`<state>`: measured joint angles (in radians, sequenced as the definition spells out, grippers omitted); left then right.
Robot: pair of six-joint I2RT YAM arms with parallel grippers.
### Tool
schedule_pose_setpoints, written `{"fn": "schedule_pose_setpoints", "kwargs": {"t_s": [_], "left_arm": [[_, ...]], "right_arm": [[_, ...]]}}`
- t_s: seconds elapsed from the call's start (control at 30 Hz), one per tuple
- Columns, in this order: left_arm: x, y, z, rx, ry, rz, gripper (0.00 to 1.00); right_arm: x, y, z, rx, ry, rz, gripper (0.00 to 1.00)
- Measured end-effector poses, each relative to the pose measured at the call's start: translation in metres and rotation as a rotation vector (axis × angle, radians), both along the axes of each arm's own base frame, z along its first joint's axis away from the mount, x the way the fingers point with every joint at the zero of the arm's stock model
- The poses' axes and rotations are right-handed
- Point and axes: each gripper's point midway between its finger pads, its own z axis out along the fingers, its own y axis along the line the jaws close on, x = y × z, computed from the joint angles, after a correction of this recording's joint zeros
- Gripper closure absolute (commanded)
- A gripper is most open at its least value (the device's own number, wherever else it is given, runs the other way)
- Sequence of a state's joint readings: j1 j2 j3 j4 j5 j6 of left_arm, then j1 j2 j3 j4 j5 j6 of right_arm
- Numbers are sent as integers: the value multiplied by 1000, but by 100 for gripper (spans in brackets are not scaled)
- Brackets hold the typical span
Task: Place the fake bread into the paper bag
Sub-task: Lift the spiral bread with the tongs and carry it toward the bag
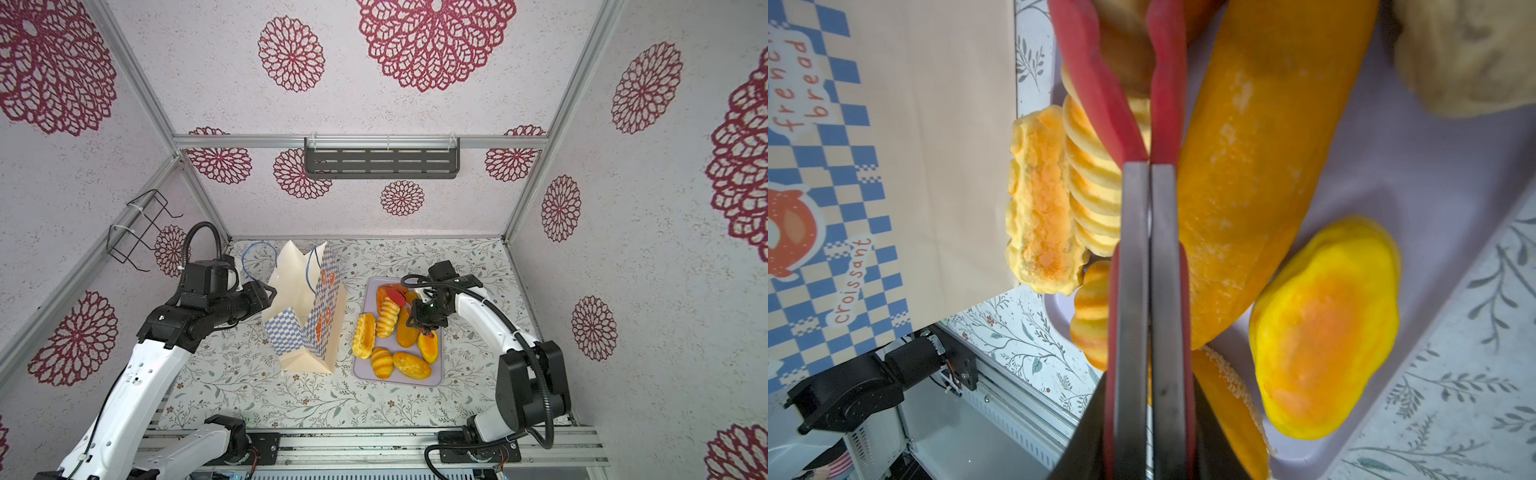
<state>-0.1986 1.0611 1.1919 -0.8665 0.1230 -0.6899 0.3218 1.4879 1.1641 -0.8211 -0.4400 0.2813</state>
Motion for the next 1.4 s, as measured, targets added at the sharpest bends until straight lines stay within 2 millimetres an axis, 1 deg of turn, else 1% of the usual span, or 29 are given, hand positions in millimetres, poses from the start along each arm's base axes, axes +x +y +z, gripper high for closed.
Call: {"fn": "schedule_pose_setpoints", "kwargs": {"t_s": [0.13,0.2,0.3,0.4,0.5,0.6,0.67,0.77,0.83,0.93,1.0,1.07,1.13,1.2,1.27,1.33,1.4], "left_arm": [[5,-5,-5,3,15,-15,74],[6,-8,-6,5,20,-22,78],[7,-13,-2,3,10,-34,83],[7,-16,4,2,-6,-42,89],[8,-18,8,3,-15,-46,94],[9,-20,9,9,-19,-48,98],[10,-21,9,12,-16,-51,100],[13,-25,10,15,-14,-59,100],[15,-27,10,16,-13,-64,100],[16,-29,11,16,-14,-68,100],[16,-29,11,16,-14,-68,100],[16,-30,11,16,-14,-69,100],[16,-30,11,17,-14,-68,100],[16,-30,11,18,-14,-68,100],[16,-30,11,18,-14,-68,100],[16,-30,10,17,-13,-66,100],[16,-30,11,18,-14,-64,100]], "right_arm": [[-2,-1,17,16,-53,-1,87],[-3,-2,25,18,-72,-3,87],[0,-4,41,15,-112,-9,87],[7,-4,64,23,-174,-18,87],[17,-2,96,50,-257,-34,87],[26,1,135,99,-360,-59,87],[33,4,167,147,-445,-77,87],[43,12,214,241,-570,-92,87],[47,18,242,309,-643,-92,87],[47,32,279,410,-732,-71,87],[42,43,298,463,-776,-41,87],[33,58,316,513,-810,4,87],[19,78,331,560,-837,65,87],[7,98,340,593,-845,124,87],[-3,117,342,604,-848,181,87],[-9,135,339,593,-846,227,88],[-11,149,330,564,-837,258,88]]}}
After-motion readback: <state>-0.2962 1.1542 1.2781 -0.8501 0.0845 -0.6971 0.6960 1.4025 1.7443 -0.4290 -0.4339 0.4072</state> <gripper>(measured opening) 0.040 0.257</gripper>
